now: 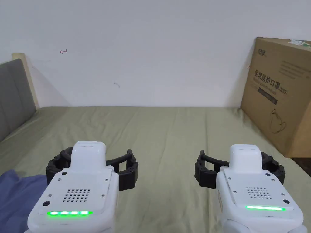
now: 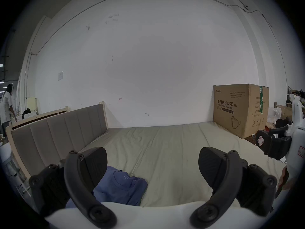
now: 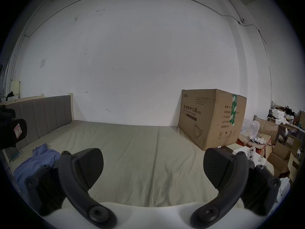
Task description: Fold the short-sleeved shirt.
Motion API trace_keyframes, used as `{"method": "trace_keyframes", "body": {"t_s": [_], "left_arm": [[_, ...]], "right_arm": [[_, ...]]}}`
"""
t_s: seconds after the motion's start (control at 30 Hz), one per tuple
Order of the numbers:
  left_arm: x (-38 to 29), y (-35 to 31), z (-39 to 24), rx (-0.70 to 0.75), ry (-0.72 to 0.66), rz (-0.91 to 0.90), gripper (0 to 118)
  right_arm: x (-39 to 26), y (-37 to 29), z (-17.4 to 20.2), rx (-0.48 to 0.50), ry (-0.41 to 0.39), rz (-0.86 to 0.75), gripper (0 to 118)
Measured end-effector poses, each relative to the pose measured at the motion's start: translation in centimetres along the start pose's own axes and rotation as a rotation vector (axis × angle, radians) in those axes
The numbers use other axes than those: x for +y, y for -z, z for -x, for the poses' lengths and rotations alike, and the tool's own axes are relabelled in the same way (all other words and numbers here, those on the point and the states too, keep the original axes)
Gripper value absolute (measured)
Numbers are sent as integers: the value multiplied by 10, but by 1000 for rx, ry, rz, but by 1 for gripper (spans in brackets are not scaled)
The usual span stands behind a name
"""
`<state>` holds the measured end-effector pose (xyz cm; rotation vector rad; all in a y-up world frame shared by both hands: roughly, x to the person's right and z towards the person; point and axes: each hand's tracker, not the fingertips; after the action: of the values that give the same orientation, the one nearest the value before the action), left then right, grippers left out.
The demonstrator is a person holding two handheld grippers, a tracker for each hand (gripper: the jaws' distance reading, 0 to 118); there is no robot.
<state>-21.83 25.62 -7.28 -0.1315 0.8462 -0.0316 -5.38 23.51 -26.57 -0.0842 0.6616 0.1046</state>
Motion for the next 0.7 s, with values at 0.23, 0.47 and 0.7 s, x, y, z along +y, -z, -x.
{"method": "trace_keyframes", "body": {"t_s": [0.23,0.47,0.7], "left_arm": [[-1,2,-1,-5,14,11,113],[-2,1,7,-46,-116,-11,113],[-69,23,56,-154,-1136,71,113]], "right_arm": [[-1,2,0,-5,-3,7,118],[11,3,3,-33,-39,5,118],[1,-5,83,-121,-1109,-233,118]]}}
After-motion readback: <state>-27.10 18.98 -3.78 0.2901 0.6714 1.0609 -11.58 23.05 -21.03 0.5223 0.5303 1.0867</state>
